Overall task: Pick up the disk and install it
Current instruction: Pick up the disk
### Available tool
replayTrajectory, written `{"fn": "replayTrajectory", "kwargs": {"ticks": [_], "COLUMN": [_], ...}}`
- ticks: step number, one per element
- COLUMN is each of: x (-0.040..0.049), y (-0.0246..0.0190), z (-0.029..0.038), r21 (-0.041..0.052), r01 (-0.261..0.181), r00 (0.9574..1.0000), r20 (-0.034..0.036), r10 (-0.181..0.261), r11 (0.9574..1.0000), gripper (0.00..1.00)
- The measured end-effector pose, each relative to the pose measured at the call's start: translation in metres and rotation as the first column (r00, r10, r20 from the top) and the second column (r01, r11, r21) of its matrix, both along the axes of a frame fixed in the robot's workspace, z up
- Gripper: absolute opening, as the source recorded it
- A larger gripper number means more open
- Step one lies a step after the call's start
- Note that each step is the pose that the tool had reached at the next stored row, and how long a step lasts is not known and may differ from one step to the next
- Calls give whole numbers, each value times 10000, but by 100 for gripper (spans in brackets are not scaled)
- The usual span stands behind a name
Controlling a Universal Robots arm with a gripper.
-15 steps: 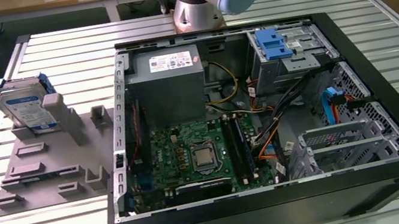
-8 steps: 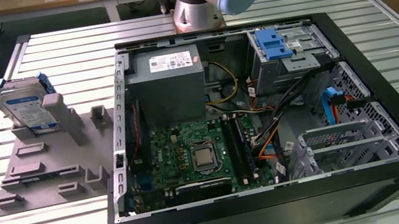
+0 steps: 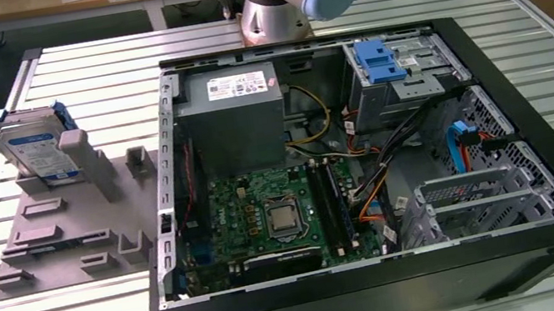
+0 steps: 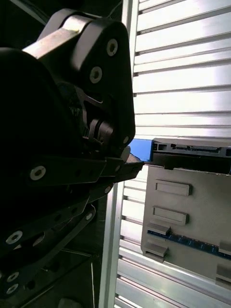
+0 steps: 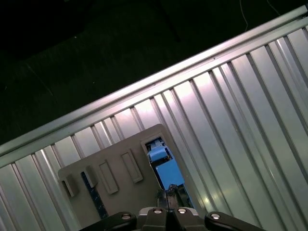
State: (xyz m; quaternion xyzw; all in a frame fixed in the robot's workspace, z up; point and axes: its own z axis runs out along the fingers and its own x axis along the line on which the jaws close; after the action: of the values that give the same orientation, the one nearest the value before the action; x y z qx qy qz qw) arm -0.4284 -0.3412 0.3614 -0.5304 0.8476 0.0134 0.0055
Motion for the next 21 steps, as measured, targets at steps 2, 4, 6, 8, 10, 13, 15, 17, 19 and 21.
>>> {"fn": "replayTrajectory", "kwargs": {"ticks": [2, 4, 6, 8, 10, 13, 15, 17, 19, 21], "x": [0, 0, 0, 0, 0, 0, 0, 0, 0, 0], "y": [0, 0, 0, 0, 0, 0, 0, 0, 0, 0], "z": [0, 0, 0, 0, 0, 0, -1, 0, 0, 0], "r21": [0, 0, 0, 0, 0, 0, 0, 0, 0, 0], "r01": [-2, -3, -37, -137, -327, -698, -938, -1079, -1089, -1107], "r00": [10000, 10000, 10000, 9999, 9995, 9976, 9956, 9942, 9941, 9938], "r20": [0, 0, 0, 1, 0, 0, 1, 0, 0, 0], "r10": [2, 3, 37, 137, 327, 698, 938, 1079, 1089, 1107], "r11": [10000, 10000, 10000, 9999, 9995, 9976, 9956, 9942, 9941, 9938], "gripper": [11, 11, 11, 11, 11, 11, 11, 11, 11, 11]}}
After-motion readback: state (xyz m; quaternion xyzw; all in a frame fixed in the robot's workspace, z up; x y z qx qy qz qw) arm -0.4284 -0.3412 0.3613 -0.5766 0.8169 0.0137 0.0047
